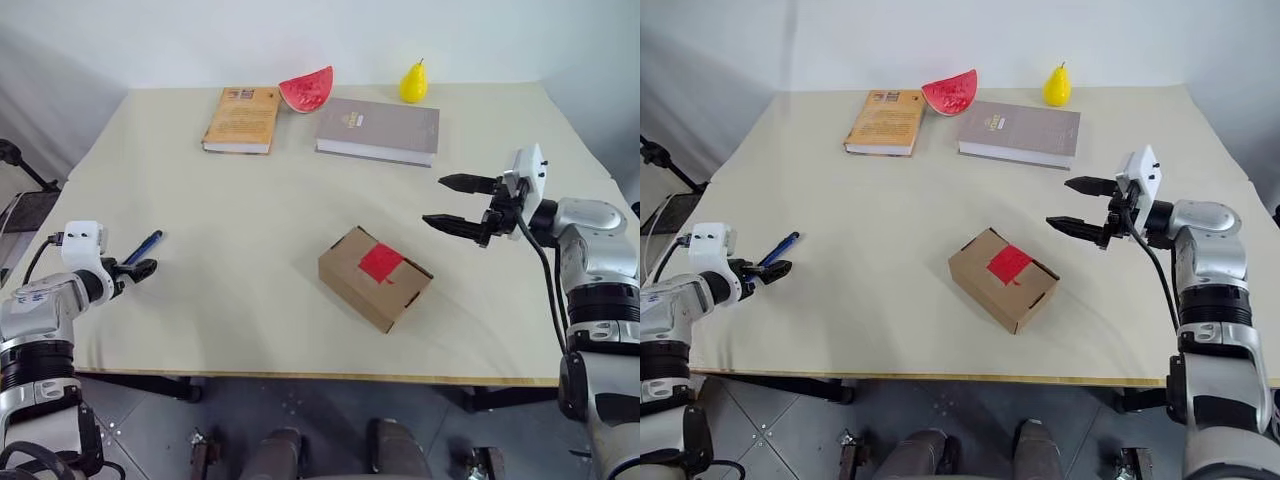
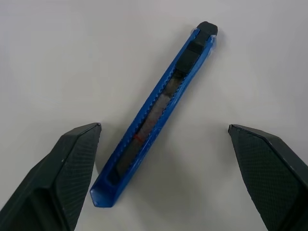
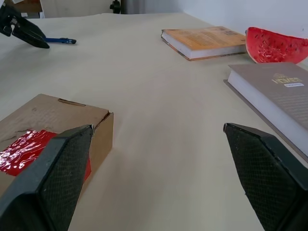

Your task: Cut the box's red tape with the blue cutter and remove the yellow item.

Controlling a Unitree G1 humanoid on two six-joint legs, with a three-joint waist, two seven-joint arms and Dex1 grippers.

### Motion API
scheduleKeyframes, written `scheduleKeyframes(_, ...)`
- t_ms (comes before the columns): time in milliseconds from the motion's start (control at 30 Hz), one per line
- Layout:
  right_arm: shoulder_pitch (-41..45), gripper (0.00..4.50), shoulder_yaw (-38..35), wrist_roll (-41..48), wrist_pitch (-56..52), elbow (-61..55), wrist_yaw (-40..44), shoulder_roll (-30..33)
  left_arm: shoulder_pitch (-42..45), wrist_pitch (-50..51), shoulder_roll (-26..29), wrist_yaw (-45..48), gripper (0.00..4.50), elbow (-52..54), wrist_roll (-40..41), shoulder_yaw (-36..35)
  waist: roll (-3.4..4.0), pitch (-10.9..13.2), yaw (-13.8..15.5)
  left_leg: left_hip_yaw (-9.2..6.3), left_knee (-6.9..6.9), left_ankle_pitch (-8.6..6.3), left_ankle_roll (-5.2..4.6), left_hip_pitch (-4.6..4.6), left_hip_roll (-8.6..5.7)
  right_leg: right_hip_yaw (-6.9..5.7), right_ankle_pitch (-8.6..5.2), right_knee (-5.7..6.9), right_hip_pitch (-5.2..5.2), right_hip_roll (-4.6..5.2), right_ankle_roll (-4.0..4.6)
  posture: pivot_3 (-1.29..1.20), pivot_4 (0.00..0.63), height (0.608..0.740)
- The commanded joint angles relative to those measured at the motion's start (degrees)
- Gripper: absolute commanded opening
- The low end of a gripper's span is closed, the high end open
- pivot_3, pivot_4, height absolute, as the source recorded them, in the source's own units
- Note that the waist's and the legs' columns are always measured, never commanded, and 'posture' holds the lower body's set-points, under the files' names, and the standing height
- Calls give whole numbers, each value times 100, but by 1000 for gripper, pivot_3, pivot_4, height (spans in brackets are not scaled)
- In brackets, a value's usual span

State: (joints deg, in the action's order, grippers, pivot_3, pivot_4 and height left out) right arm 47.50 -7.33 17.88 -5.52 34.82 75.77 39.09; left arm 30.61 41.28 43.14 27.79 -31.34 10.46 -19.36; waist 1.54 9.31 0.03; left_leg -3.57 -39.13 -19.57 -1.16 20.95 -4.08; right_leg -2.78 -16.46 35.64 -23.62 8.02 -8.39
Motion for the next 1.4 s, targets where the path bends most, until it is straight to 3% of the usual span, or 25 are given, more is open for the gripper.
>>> scheduleKeyframes(33,-33,4500,-171,136,-41,-280,-80,157,32,0,-29,118,4485,-1002,-214,364,14,-9,1,0,1,2,-2,-2,-2,0,0,2,0,2,0,0,150,740)
scheduleKeyframes(167,-54,4500,-156,144,-66,-326,-129,193,231,-260,29,217,4485,-1506,-307,515,21,-13,-13,16,17,10,-2,-43,-5,14,0,1,19,5,0,0,150,740)
scheduleKeyframes(467,-75,4500,-167,156,-70,-375,-202,256,394,-532,94,334,2046,-2067,-340,629,27,-16,-19,36,25,14,-2,-63,-5,38,-1,18,18,6,0,0,150,740)
scheduleKeyframes(633,-109,4500,-178,163,-84,-422,-246,274,298,-546,67,206,634,-1969,-227,473,27,-16,-19,40,28,13,-2,-63,-5,45,-1,17,15,6,0,0,150,740)
scheduleKeyframes(733,-148,4500,-197,169,-73,-451,-299,283,98,-395,33,166,15,-1533,-126,374,27,-16,-28,43,32,13,-2,-64,-4,49,-1,17,13,6,0,0,150,740)
scheduleKeyframes(1033,-366,4500,-234,258,-124,-651,-402,335,-525,209,-145,-65,15,323,147,169,20,-12,-21,51,66,11,-8,-60,-3,56,0,0,10,8,0,0,150,740)
scheduleKeyframes(1400,-350,4500,-221,261,-166,-662,-463,384,-811,1329,-611,-428,15,1849,206,366,11,-7,50,48,87,12,-17,-58,-14,45,0,-17,11,19,-1,0,150,740)
